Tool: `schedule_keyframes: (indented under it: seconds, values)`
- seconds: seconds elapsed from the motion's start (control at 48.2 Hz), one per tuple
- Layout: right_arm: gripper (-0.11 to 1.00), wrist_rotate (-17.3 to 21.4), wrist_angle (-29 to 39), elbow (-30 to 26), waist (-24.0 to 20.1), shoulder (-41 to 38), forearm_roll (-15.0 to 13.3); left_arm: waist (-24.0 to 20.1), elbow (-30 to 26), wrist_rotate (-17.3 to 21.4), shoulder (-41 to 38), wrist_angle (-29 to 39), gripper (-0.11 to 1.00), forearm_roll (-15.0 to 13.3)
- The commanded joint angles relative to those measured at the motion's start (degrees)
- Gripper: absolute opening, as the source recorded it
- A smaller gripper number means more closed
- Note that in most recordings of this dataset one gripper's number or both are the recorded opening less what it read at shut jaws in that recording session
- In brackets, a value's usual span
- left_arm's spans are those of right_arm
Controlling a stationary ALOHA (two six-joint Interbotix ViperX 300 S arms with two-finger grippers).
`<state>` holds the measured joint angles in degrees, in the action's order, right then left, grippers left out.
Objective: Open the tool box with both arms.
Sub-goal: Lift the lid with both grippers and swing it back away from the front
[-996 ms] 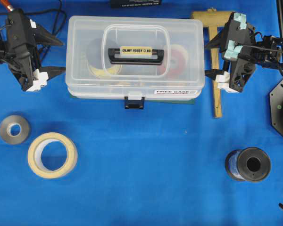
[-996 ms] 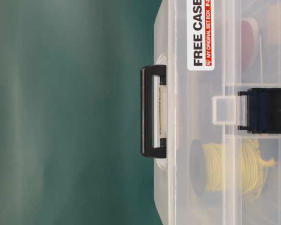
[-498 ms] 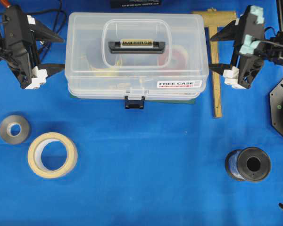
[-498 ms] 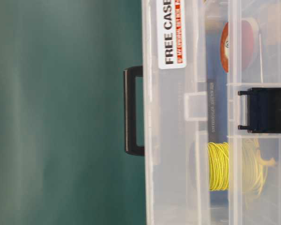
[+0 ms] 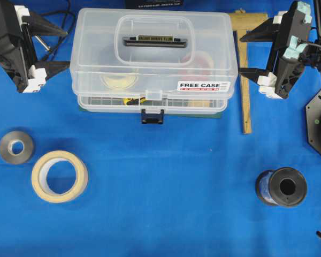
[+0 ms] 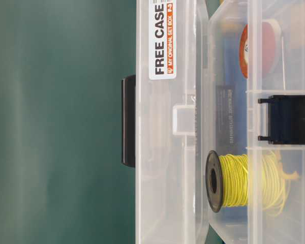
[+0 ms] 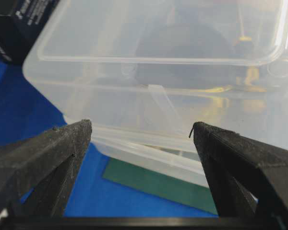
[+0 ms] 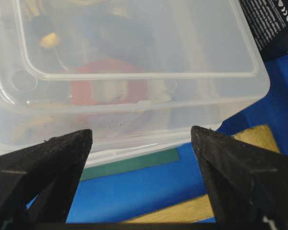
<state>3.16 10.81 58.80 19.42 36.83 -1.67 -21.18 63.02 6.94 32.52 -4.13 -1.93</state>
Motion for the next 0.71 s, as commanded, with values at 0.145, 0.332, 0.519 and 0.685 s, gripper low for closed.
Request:
schedule_keyframes:
  seconds: [0.145, 0.332, 0.519, 0.685]
  values:
    - [0.85, 0.2, -3.4, -4.0, -0.7, 0.4, 0.3, -0.4, -4.4, 0.8, 0.8, -1.1, 0.91, -0.2]
    - [0.85, 0.3, -4.0, -4.6, -0.4, 0.4, 0.3, -0.7, -5.6, 1.8, 0.9, -1.4, 0.91, -0.2]
    - [0.85, 0.3, -5.3, -5.2, -0.1, 1.6, 0.3, -0.8, -6.8, 1.8, 0.9, -1.4, 0.91, -0.2]
    - [0.85, 0.3, -6.0, -5.7, 1.2, 2.5, 0.3, -1.2, -8.0, 1.8, 0.9, -1.4, 0.91, -0.2]
